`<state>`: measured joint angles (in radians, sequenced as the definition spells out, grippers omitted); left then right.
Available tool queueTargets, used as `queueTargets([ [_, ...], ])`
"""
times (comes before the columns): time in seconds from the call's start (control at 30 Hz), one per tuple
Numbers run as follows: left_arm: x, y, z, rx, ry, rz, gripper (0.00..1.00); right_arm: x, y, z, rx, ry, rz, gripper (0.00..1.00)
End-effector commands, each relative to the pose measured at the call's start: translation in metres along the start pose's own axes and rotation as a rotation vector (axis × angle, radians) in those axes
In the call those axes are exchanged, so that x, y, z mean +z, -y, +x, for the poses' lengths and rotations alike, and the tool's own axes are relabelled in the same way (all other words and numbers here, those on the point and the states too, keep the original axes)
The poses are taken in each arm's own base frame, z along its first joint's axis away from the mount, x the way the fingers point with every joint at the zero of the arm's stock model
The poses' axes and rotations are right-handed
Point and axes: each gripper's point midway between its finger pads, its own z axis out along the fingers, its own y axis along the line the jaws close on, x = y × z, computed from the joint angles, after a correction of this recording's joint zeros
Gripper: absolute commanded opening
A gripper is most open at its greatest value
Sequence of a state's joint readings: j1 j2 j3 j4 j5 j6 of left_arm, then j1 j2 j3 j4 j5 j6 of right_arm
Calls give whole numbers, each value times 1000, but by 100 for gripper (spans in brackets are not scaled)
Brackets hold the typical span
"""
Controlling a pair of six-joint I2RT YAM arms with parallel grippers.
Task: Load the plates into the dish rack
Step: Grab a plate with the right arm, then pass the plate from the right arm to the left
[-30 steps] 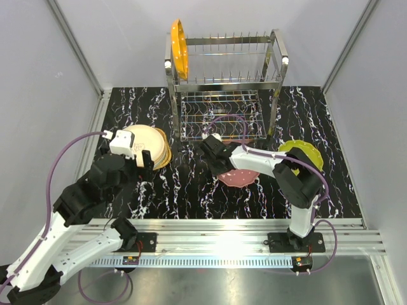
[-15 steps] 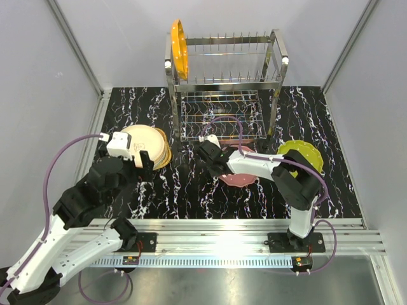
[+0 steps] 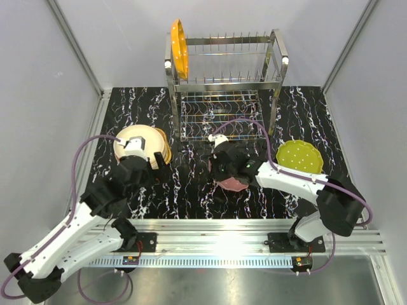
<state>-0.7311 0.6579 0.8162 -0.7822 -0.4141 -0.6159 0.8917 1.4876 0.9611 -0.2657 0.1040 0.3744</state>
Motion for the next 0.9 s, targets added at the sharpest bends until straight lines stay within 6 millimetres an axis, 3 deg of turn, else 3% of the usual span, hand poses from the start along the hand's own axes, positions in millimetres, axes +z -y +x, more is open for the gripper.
queueTargets([
  [0.0,15,40,-4,-153,-1,136,99,-6,-43,-17,44,70,-190,0],
  [0.33,65,79,21,-248,-105,196,99,-43,-74,-21,45,142,-365,0],
  [0.5,80,98,25,-302,-139,236,99,-61,-86,-26,49,205,-443,0],
  [0.87,104,116,39,-347,-183,271,99,-73,-99,-27,28,227,-523,0],
])
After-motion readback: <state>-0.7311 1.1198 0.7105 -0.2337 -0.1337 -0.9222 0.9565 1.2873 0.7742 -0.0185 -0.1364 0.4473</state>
